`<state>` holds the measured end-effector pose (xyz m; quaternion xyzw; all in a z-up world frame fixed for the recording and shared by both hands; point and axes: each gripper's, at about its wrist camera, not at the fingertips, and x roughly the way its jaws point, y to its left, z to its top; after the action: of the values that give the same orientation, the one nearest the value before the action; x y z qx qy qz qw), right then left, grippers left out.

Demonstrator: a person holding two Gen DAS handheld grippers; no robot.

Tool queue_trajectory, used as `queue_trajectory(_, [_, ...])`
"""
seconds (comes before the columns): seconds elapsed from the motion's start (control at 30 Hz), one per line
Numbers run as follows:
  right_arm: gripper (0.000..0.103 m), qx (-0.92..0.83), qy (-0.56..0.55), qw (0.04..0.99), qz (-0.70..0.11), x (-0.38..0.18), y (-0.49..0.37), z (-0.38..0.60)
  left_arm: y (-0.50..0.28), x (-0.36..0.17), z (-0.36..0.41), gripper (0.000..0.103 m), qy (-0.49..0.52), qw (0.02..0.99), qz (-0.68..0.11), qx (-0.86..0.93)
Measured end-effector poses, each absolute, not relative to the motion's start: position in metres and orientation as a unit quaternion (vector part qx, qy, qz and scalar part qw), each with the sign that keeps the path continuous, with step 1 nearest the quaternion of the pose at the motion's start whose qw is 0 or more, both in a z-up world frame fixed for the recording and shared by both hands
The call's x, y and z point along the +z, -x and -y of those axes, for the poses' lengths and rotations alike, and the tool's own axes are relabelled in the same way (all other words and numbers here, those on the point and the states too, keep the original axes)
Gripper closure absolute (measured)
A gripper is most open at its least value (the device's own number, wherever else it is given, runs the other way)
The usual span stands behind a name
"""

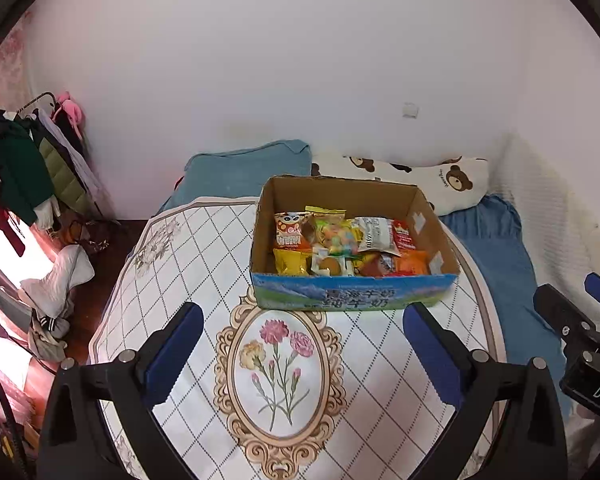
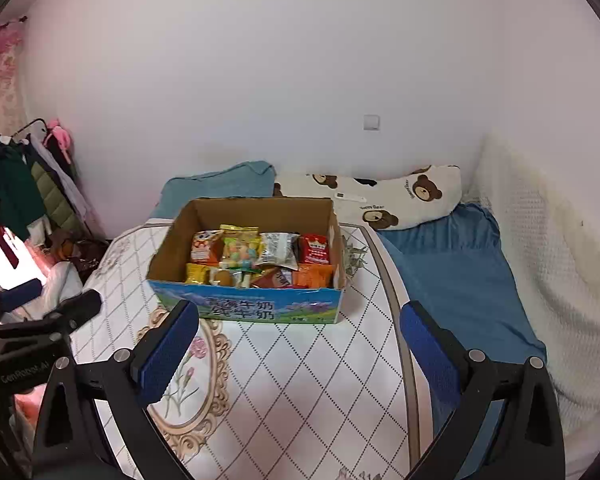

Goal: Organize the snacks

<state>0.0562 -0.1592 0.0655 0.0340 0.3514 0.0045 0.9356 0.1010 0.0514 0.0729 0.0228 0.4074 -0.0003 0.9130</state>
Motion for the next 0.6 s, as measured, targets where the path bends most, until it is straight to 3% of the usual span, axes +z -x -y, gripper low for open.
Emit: queue_trajectory(0.6, [0.001, -0.019, -0.037, 0.927, -0.372, 0.017, -0.137, 0.166, -0.165, 0.032, -0.043, 0.001, -0.034, 0.900, -0.435, 0.019])
